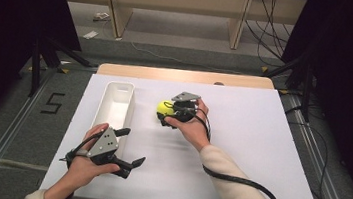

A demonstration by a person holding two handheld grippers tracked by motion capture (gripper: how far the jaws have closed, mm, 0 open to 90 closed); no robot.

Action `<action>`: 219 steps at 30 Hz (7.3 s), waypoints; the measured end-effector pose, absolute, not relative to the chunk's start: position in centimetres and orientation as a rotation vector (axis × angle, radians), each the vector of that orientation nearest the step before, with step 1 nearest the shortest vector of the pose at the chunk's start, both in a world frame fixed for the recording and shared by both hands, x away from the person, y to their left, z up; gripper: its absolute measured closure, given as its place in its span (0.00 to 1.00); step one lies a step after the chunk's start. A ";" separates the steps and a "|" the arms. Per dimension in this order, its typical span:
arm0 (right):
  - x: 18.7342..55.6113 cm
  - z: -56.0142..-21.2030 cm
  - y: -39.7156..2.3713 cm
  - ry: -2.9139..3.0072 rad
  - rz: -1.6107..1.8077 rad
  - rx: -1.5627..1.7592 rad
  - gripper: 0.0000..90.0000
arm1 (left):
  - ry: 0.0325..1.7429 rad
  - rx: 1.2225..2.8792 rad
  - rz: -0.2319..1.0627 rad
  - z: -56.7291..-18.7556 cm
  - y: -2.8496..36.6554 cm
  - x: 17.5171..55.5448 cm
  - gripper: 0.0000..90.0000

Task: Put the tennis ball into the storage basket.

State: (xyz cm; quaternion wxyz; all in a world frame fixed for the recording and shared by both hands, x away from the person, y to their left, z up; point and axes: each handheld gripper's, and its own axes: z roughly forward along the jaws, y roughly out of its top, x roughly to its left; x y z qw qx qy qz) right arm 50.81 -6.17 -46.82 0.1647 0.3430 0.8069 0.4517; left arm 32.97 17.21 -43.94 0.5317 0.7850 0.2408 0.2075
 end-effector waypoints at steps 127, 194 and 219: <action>50.3 -45.7 -5.0 2.201 1.347 1.006 0.29 | 0.565 1.887 0.486 -44.0 17.1 32.9 0.00; 48.3 -44.0 -3.9 2.208 1.412 0.941 0.29 | 0.556 1.889 0.495 -43.9 17.1 32.8 0.00; 47.8 -43.3 -3.4 2.220 1.428 0.915 0.29 | 0.556 1.884 0.491 -43.9 17.1 32.8 0.00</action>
